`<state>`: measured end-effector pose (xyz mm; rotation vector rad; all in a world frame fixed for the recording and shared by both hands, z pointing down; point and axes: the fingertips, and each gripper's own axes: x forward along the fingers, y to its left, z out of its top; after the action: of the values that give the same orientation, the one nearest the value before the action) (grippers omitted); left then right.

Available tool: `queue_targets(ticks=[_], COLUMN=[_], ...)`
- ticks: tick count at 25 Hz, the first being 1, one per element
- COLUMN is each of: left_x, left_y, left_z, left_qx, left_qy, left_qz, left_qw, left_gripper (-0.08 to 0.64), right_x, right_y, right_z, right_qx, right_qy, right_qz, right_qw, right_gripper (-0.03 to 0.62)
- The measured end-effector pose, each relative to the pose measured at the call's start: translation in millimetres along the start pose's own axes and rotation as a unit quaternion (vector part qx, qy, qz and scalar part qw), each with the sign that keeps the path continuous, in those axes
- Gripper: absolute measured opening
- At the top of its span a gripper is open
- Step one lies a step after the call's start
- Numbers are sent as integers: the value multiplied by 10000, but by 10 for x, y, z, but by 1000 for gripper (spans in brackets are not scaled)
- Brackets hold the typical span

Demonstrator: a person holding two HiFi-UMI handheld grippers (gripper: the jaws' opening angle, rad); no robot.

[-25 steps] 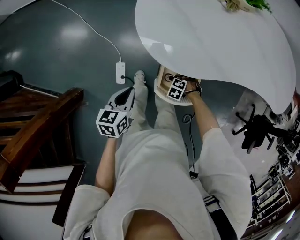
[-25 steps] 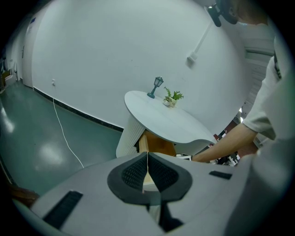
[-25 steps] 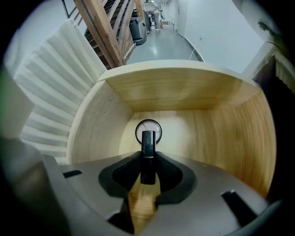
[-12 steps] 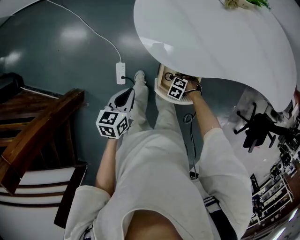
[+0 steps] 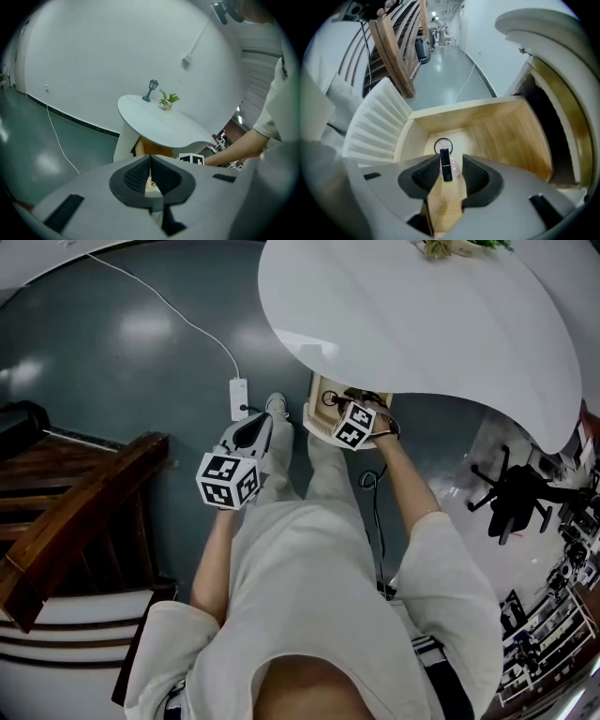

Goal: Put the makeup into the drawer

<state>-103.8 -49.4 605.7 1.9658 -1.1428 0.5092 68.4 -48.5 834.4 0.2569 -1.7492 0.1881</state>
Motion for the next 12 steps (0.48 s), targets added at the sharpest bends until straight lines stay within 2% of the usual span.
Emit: queue_targets(ticks=[3,6,8,12], left_x=[7,39,59,134], left_y=[-81,-163,-200,-262], left_z=[71,146,180,253], left_qx=[122,255,339,492], left_qy=[-32,-51,-48,-45], left_qz=[-85,-175,-232,-362], left_qw=[9999,9995,9991,9981], left_gripper=[12,12,12,12], right_x=[-194,-411,-567,-884], right_y=[-12,-83,-127,-259], right_z=[31,24,31,-33], right_qx=[800,1918,2719,4024], right_qy=[-316,-709,-1066,-1774], right_qz=[-92,-176,-205,-411], right_qw=[9963,9787,9562,8972], right_gripper=[116,99,85,43])
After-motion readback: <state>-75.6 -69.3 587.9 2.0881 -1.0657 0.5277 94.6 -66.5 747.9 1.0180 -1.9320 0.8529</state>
